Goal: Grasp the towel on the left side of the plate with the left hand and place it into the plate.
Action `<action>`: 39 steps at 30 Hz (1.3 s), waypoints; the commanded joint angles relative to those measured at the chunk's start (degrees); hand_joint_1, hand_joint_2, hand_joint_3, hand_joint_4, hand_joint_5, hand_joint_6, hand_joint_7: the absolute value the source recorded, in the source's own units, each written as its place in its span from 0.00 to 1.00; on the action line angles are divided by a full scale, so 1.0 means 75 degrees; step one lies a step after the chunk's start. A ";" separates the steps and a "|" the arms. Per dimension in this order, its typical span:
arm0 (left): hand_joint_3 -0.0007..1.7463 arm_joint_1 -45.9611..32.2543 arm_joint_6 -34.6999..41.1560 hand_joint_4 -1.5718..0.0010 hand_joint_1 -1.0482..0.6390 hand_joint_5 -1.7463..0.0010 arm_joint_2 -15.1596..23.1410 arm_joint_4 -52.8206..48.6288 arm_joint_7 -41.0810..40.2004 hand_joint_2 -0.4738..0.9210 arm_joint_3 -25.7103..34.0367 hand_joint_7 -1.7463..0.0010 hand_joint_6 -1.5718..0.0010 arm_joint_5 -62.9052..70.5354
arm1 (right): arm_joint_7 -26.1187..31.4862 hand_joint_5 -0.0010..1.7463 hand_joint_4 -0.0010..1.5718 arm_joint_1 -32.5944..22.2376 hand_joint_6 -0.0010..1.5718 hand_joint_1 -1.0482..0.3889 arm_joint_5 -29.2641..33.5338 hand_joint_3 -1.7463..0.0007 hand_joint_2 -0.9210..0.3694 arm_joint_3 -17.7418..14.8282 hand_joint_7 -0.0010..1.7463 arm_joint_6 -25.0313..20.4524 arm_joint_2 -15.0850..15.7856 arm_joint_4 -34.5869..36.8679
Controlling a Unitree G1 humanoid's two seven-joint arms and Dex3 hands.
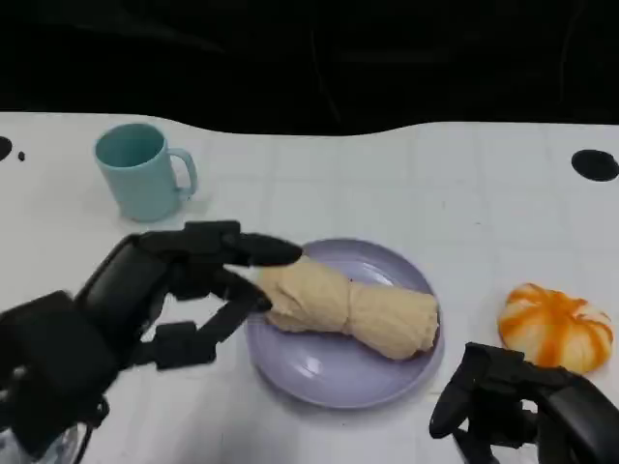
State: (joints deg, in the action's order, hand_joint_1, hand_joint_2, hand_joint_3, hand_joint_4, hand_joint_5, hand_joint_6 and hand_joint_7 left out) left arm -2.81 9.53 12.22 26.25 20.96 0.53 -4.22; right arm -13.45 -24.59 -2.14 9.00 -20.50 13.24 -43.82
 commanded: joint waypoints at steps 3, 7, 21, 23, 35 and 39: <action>0.79 -0.0787 0.1059 0.53 0.58 0.14 -0.0389 0.0799 -0.0638 0.63 0.0472 0.33 0.54 -0.0788 | -0.0019 1.00 0.47 -0.0025 0.42 0.69 -0.0054 0.39 0.26 -0.0023 0.81 -0.0005 0.0047 -0.0049; 0.80 -0.1157 0.1432 0.49 0.59 0.07 -0.0600 0.1184 -0.0934 0.66 0.0556 0.21 0.52 -0.1109 | -0.0010 1.00 0.46 -0.0020 0.42 0.69 -0.0016 0.39 0.26 -0.0031 0.81 0.0028 0.0058 -0.0027; 0.82 -0.1931 0.4175 0.44 0.59 0.00 -0.0814 0.2515 -0.1656 0.69 0.0855 0.00 0.56 -0.2676 | -0.0126 1.00 0.46 0.0014 0.42 0.68 -0.0101 0.40 0.26 -0.0188 0.80 0.0001 0.0123 0.0004; 0.82 -0.1974 0.4333 0.44 0.59 0.00 -0.0856 0.2523 -0.1745 0.69 0.0827 0.00 0.56 -0.2772 | -0.0151 1.00 0.46 0.0010 0.42 0.68 -0.0105 0.40 0.25 -0.0210 0.80 0.0028 0.0131 0.0016; 0.81 -0.1840 0.4495 0.48 0.58 0.00 -0.0859 0.1857 -0.1755 0.70 0.0842 0.00 0.58 -0.2948 | -0.0209 1.00 0.46 -0.0035 0.42 0.68 -0.0007 0.41 0.25 -0.0240 0.80 0.0158 0.0181 0.0013; 0.81 -0.1799 0.4387 0.49 0.59 0.00 -0.0821 0.1655 -0.1679 0.70 0.0832 0.00 0.59 -0.2911 | -0.0225 1.00 0.46 -0.0022 0.42 0.68 -0.0043 0.40 0.25 -0.0261 0.80 0.0147 0.0185 0.0031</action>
State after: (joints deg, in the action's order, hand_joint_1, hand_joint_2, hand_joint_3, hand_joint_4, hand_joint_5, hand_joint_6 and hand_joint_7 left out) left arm -16.38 43.17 5.23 39.84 7.95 6.60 -25.77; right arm -14.97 -24.56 -2.25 7.70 -20.12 13.95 -43.62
